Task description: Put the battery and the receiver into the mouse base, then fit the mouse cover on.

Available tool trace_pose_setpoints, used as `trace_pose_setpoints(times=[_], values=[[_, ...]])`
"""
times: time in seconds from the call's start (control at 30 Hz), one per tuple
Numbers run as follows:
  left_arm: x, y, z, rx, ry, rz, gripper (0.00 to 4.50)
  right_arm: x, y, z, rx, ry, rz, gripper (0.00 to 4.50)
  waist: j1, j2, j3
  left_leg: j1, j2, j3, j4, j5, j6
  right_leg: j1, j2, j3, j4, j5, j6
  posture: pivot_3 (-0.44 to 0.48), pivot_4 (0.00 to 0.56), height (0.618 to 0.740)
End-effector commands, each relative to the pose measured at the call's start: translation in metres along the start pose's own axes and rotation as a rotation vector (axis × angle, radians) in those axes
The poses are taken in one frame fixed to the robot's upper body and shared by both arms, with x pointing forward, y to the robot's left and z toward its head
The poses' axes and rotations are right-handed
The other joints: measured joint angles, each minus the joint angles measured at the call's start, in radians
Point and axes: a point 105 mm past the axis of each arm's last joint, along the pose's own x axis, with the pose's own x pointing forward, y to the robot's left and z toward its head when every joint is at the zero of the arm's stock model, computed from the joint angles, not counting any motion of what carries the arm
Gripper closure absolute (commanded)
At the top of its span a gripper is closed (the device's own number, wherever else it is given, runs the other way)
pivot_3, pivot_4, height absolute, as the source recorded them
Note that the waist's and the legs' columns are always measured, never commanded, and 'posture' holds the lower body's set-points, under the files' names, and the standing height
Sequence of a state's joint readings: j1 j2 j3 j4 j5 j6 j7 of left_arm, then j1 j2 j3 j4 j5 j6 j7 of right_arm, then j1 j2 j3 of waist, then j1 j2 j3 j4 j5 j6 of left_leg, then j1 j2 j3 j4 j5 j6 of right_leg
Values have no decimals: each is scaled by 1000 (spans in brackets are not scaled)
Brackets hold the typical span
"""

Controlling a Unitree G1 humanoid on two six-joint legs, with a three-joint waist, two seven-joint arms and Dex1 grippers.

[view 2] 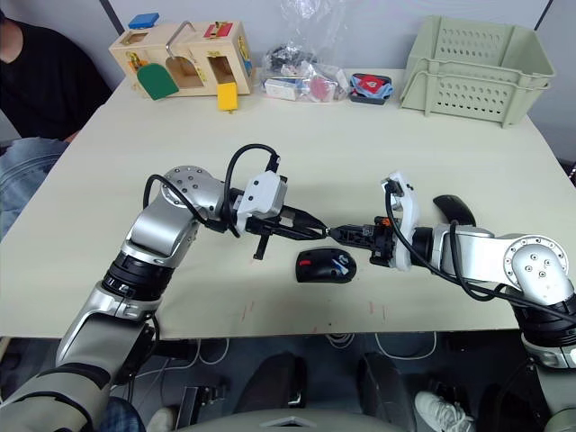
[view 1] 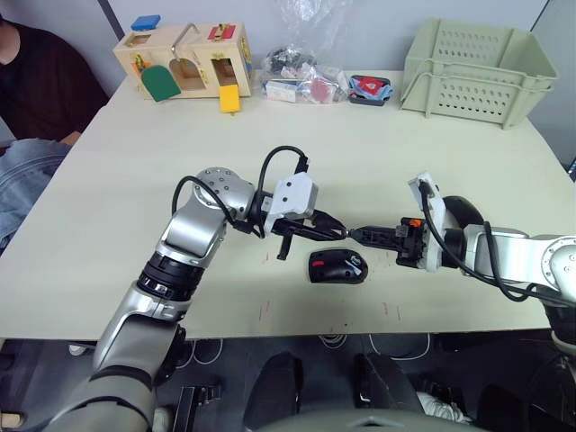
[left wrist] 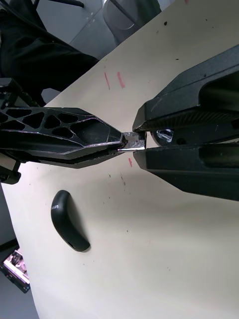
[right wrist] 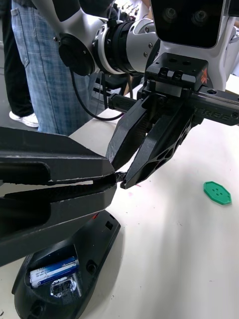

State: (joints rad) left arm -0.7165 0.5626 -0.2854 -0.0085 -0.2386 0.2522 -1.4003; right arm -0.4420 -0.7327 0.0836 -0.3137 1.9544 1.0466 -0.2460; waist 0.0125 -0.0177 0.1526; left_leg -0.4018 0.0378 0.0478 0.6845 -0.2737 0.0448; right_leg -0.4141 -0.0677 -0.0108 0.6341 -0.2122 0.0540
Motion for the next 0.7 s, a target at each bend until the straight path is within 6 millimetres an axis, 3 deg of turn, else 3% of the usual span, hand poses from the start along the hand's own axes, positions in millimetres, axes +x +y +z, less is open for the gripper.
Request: trace_pose_setpoints(times=[0.03, 0.2, 0.3, 0.4, 0.5, 0.7], values=[[-2, 2, 12, 59, -25, 4, 4483, -1, 5, 2, 0, -6, 24, 4467, 0, 0, 0, 0, 0, 0, 0, 0, 0, 0, 0, 0, 0, 0, 0, 0, 150, 740], [-2, 1, 13, 50, -41, -6, 4483, -1, 5, 3, 3, -13, 30, 4467, 0, 0, 0, 0, 0, 0, 0, 0, 0, 0, 0, 0, 0, 0, 0, 0, 150, 740], [-3, -2, 14, 29, -63, -23, 3006, -2, 9, 4, -10, -22, 43, 4500, 0, 0, 0, 0, 0, 0, 0, 0, 0, 0, 0, 0, -1, 0, 0, 0, 150, 740], [-4, -4, 13, 12, -68, -26, 1889, -6, 10, 4, -35, -26, 40, 4500, 0, 0, 0, 0, 0, 0, 0, 0, 0, 0, 0, 0, -1, 0, 0, 0, 150, 740], [-4, -3, 9, -4, -67, -10, 264, -12, 8, 2, -90, -31, 20, 4500, 1, 0, 0, -1, 0, -1, -1, 0, 0, 0, 0, -1, -2, 0, 0, 0, 150, 740], [-3, -12, -1, -70, -76, -4, 119, -27, -3, -5, -289, -68, -26, 4500, 1, 0, 0, -2, 0, 0, -1, 0, 1, 0, 0, -1, -4, 0, 0, 0, 150, 740]])
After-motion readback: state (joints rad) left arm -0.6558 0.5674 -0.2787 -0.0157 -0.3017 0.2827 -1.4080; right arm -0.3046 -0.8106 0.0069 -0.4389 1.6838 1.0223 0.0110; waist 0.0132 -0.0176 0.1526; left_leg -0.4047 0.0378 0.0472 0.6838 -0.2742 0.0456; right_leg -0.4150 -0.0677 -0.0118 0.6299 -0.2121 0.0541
